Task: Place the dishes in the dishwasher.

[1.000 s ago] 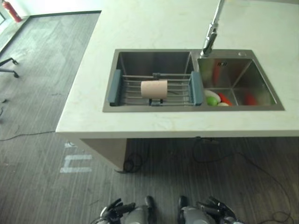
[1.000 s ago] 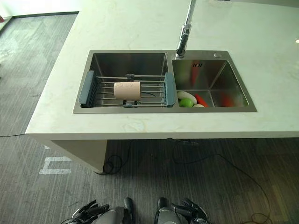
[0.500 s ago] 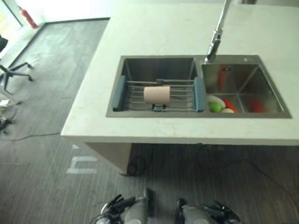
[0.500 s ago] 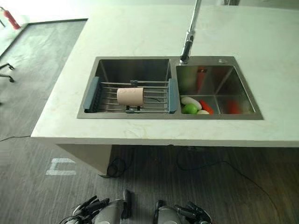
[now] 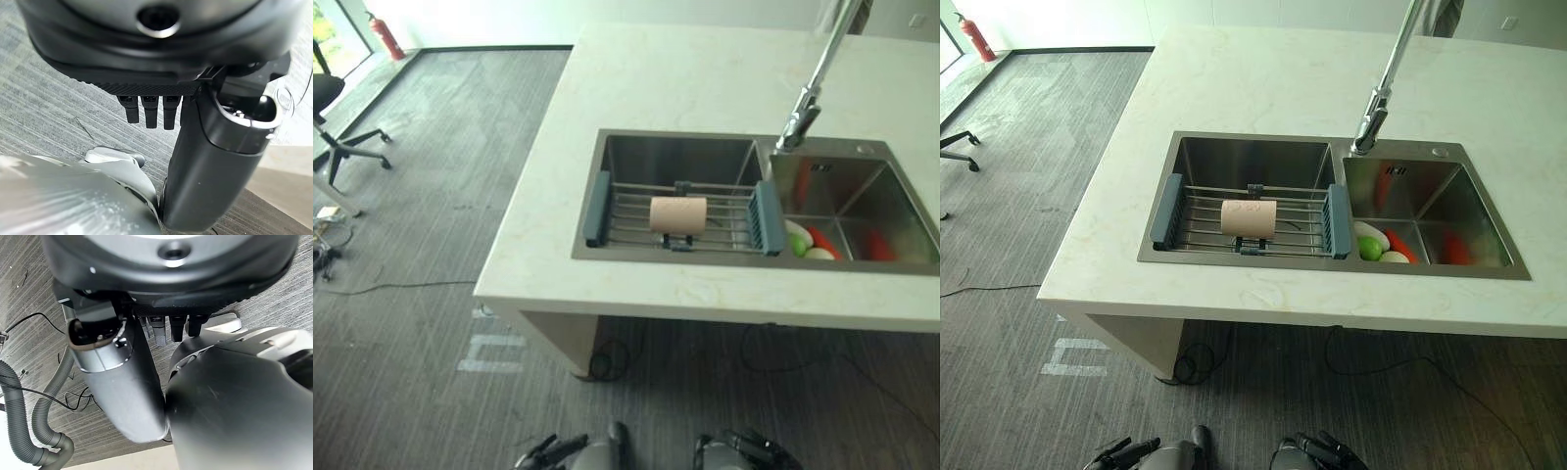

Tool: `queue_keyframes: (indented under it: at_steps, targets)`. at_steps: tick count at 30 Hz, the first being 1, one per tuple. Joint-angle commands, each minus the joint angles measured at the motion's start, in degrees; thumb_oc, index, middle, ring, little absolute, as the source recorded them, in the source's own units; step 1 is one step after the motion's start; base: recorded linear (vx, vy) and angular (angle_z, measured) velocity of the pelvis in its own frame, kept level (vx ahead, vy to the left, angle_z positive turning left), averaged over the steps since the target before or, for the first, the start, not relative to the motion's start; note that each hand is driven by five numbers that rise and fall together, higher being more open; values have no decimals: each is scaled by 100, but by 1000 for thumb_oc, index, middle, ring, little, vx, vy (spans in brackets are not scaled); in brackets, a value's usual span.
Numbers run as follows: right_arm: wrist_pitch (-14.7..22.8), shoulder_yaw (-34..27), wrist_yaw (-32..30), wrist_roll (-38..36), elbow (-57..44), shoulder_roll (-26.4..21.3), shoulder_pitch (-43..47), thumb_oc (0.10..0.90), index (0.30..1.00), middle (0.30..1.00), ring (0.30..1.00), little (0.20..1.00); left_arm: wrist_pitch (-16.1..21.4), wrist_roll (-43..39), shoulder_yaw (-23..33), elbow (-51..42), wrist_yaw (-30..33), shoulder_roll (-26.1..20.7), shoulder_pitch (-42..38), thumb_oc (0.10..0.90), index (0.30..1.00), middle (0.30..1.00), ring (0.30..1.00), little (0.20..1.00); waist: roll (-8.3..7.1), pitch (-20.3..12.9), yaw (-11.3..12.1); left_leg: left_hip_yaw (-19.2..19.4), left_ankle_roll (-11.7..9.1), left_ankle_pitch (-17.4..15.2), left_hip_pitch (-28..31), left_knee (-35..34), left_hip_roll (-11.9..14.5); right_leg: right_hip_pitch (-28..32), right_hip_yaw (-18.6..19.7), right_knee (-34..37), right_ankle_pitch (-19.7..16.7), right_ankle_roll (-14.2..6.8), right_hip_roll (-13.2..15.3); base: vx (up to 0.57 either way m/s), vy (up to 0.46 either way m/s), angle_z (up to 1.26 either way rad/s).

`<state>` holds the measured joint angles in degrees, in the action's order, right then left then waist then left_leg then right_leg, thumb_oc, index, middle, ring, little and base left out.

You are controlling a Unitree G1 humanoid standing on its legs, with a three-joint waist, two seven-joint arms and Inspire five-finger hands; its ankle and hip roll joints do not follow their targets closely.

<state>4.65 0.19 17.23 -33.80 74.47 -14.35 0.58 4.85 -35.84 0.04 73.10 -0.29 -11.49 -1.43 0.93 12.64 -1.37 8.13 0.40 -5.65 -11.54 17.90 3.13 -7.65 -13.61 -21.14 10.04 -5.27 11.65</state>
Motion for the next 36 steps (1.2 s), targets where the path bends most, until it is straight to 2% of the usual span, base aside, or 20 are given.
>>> queue_keyframes:
  at_steps: [1,5,6,9,11,12,14,15,16,18,20,22,23,24,25,26,27,28,30,36]
  targets:
    - [-17,24,11,17,-68,-151,-158,800,900,900,900,900,811,-459,268,-342,326,-115,98,800,900,900,900,900,89,99,35,-251,-353,-471,156,-71,201,50,34,395,-202,-503,193,-1,14,5]
    - [-119,-13,90,134,-179,-259,-243,800,900,900,900,900,1452,-1064,801,-830,723,-458,205,800,900,900,900,900,208,67,60,-289,-382,-464,191,-71,201,115,0,395,-139,-505,231,7,41,1]
    - [-110,-19,102,147,-175,-277,-251,800,900,900,900,900,1532,-1001,897,-887,821,-514,216,800,900,900,900,900,219,56,64,-301,-386,-464,191,-71,199,121,-5,395,-131,-507,237,19,31,1]
    - [-89,-56,154,103,-130,-408,-269,800,900,900,900,900,2133,-850,1460,-1168,1242,-1010,280,800,900,900,900,900,298,3,113,-365,-416,-454,214,-71,187,177,-26,395,-73,-510,271,22,23,1]
    - [-69,-73,125,-12,-125,-454,-340,800,900,900,900,900,2682,-768,2156,-1684,1348,-1696,372,800,900,900,900,900,358,-71,186,-383,-428,-457,234,-71,193,220,-66,395,-37,-522,305,44,-10,1]
    - [-68,-77,110,-51,-128,-451,-365,800,900,900,900,900,2836,-507,2314,-1852,1495,-1878,403,800,900,900,900,900,362,-72,209,-389,-435,-493,276,-71,194,267,-75,395,2,-529,311,49,-38,1]
    - [-65,-55,55,-112,-127,-423,-408,800,900,900,900,900,3244,278,2602,-2335,2123,-2456,435,800,900,900,900,900,391,-109,259,-423,-432,-466,251,-71,189,266,-98,395,-2,-527,320,5,-33,10]
    - [-58,-1,4,-117,-130,-392,-435,800,900,900,900,900,3470,815,2841,-2673,2394,-2959,439,800,900,900,900,900,408,-146,273,-417,-444,-465,244,-71,202,271,-113,395,12,-529,322,14,-39,21]
    - [-52,32,-31,-116,-127,-381,-476,800,900,900,900,900,4085,1162,2996,-2993,2333,-3496,423,800,900,900,900,900,430,-158,279,-388,-467,-513,303,-71,222,331,-123,395,60,-540,316,34,-51,13]
    - [-50,112,-111,-151,-126,-344,-506,800,900,900,900,900,4434,925,3138,-3989,1577,-4199,197,800,900,900,900,900,445,-231,281,-349,-487,-536,319,-71,250,358,-137,395,92,-537,303,25,-69,4]
    - [-57,142,-164,-246,-96,-335,-476,800,900,900,900,900,4126,75,3133,-5008,440,-4575,-133,800,900,900,900,900,451,-295,280,-332,-514,-513,305,-71,268,354,-153,395,91,-538,292,18,-73,0]
    - [-111,149,-143,-250,-45,-359,-433,800,900,900,900,900,3474,-564,3030,-5633,-276,-4885,-518,800,900,900,900,900,458,-367,234,-285,-538,-511,323,-71,287,352,-143,395,97,-543,270,30,-63,-4]
    - [-149,143,-122,-219,-28,-373,-413,800,900,900,900,900,3185,-785,2913,-5834,-481,-5012,-742,800,900,900,900,900,462,-385,201,-265,-546,-515,353,-71,293,368,-130,395,96,-549,261,17,-70,-12]
    - [-191,159,-87,-223,-15,-387,-378,800,900,900,900,900,2708,-996,2675,-6081,-784,-5167,-1103,800,900,900,900,900,471,-428,143,-235,-556,-504,353,-71,307,350,-108,395,78,-561,252,35,-59,-14]
    - [-201,146,-62,-234,-7,-383,-365,800,900,900,900,900,2523,-1017,2534,-6149,-852,-5223,-1275,800,900,900,900,900,470,-434,144,-223,-558,-503,358,-71,314,346,-98,395,72,-566,249,46,-95,-36]
    - [-226,158,-30,-248,42,-395,-327,800,900,900,900,900,1763,-787,1938,-6612,-927,-5395,-1930,800,900,900,900,900,478,-460,36,-162,-568,-498,395,-71,343,344,-51,395,49,-591,233,56,-93,-38]
    - [-236,126,-2,-216,87,-397,-313,800,900,900,900,900,1204,-435,1394,-6838,-876,-5428,-2454,800,900,900,900,900,478,-481,-60,-95,-576,-493,419,-71,372,323,-2,395,28,-615,220,57,-87,-38]
    - [-236,122,5,-204,98,-396,-318,800,900,900,900,900,1121,-387,1281,-6854,-861,-5427,-2561,800,900,900,900,900,476,-483,-80,-80,-575,-493,424,-71,377,319,10,395,24,-618,216,54,-47,-25]
    - [-286,106,-23,-135,144,-401,-366,800,900,900,900,900,533,-202,414,-6818,-912,-5376,-3351,800,900,900,900,900,470,-475,-243,40,-573,-488,472,-71,415,273,130,395,-33,-652,194,38,-18,-29]
    - [-192,135,40,-132,145,-374,-454,800,900,900,900,900,-24,222,-722,-6725,-1065,-5062,-4197,800,900,900,900,900,445,-426,-464,127,-551,-499,515,-71,430,194,358,395,-109,-686,135,12,-7,-14]
